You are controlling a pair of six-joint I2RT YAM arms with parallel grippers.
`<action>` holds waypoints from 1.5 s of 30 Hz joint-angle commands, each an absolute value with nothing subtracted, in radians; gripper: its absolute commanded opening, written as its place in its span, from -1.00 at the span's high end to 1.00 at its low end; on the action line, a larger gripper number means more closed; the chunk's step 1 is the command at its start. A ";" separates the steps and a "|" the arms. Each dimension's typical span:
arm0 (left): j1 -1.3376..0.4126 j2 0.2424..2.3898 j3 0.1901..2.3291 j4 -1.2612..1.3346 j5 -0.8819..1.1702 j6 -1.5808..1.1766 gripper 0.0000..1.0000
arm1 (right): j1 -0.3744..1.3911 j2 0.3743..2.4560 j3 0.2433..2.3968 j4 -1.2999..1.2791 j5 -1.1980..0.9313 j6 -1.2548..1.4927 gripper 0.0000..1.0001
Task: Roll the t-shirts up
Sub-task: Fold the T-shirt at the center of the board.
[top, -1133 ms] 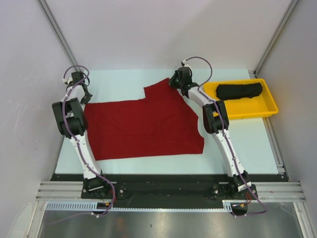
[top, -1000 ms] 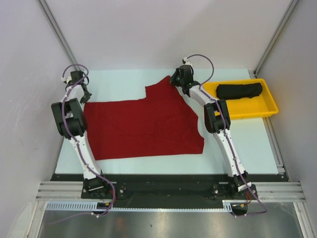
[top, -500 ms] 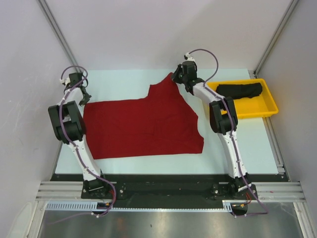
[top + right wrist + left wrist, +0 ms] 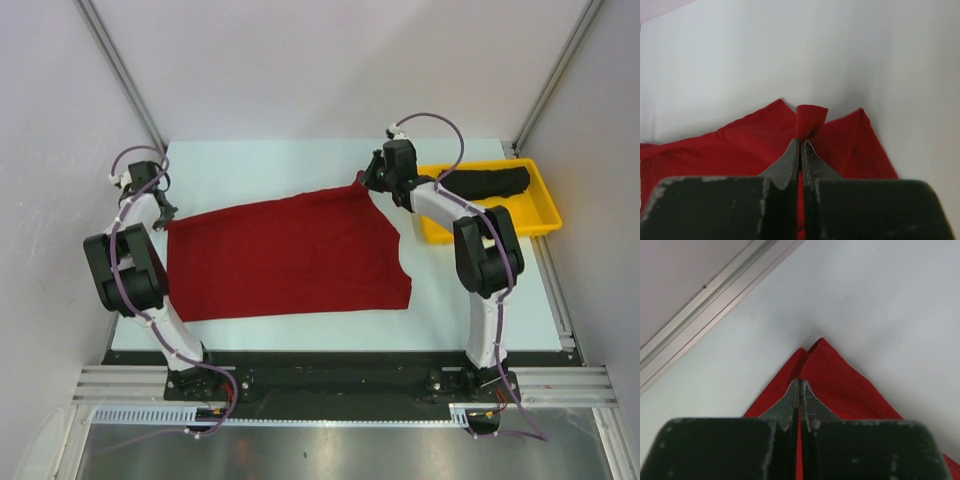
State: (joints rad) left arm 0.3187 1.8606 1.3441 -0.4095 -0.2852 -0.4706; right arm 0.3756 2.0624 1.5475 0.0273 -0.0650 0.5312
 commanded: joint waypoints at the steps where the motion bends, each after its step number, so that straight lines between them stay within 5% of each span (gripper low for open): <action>1: 0.339 1.732 1.263 -0.413 -0.319 -0.471 1.00 | 0.414 1.893 1.444 0.006 -0.022 0.532 1.00; 18: 0.367 1.580 1.069 -0.457 -0.331 -0.499 0.99 | 0.502 1.579 1.109 -0.202 0.153 0.538 1.00; 45: 0.406 1.439 0.884 -0.434 -0.281 -0.543 0.94 | 0.563 1.418 0.827 -0.153 0.140 0.603 1.00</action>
